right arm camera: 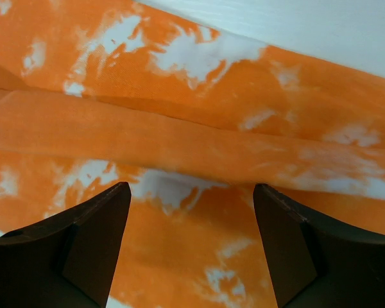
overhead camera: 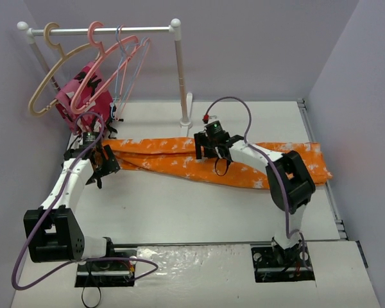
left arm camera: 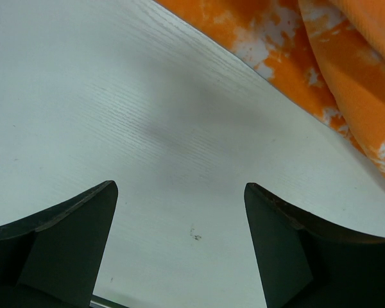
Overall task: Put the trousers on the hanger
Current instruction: Fold the trousers at the center of the board.
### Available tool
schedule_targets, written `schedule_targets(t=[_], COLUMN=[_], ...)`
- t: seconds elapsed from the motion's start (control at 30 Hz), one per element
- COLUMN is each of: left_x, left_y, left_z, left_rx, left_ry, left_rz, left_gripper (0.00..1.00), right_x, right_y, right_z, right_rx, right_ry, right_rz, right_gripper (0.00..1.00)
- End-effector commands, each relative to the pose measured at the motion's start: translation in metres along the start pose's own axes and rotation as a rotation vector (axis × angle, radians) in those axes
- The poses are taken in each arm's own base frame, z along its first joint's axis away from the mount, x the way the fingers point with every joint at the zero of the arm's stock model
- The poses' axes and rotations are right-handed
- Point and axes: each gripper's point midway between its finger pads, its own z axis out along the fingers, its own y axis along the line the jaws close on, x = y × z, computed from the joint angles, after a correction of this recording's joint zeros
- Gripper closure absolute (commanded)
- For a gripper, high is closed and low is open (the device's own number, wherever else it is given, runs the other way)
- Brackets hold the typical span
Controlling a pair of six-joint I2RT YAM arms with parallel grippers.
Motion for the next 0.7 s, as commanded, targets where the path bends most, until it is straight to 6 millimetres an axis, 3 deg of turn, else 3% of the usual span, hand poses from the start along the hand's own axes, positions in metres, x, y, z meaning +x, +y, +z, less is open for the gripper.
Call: schedule_targets(t=[0.0,0.07,0.13,0.27,0.47,0.67], left_x=[-0.021,-0.017,-0.013,-0.004,0.003,0.012], left_y=[-0.003,0.001,0.005,0.012,0.014,0.012], left_z=[-0.019,-0.019,-0.021,-0.022,-0.02,-0.01], left_rx=[0.025,0.009,0.0,-0.007,-0.008,-0.002], left_ry=[-0.085,-0.077,-0.078,-0.071,-0.059,-0.031], left_rz=[0.003,0.009,0.013,0.014,0.012,0.024], left_gripper=[0.23,0.23,0.23,0.23,0.23,0.23], right_x=[0.005,0.031,0.067,0.1,0.129,0.151], right_y=[0.021,0.022,0.01,-0.006,-0.018,-0.023], right_z=[0.027,0.032,0.028,-0.001,-0.04,-0.054], right_rx=[-0.049,-0.062,-0.037,0.002,0.026,0.017], right_ry=[-0.037,0.023,0.096,0.172,0.242,0.3], right_rz=[-0.035,-0.017,-0.013,0.008,0.059,0.067], right_gripper=[0.26,0.26,0.27,0.27,0.27,0.27])
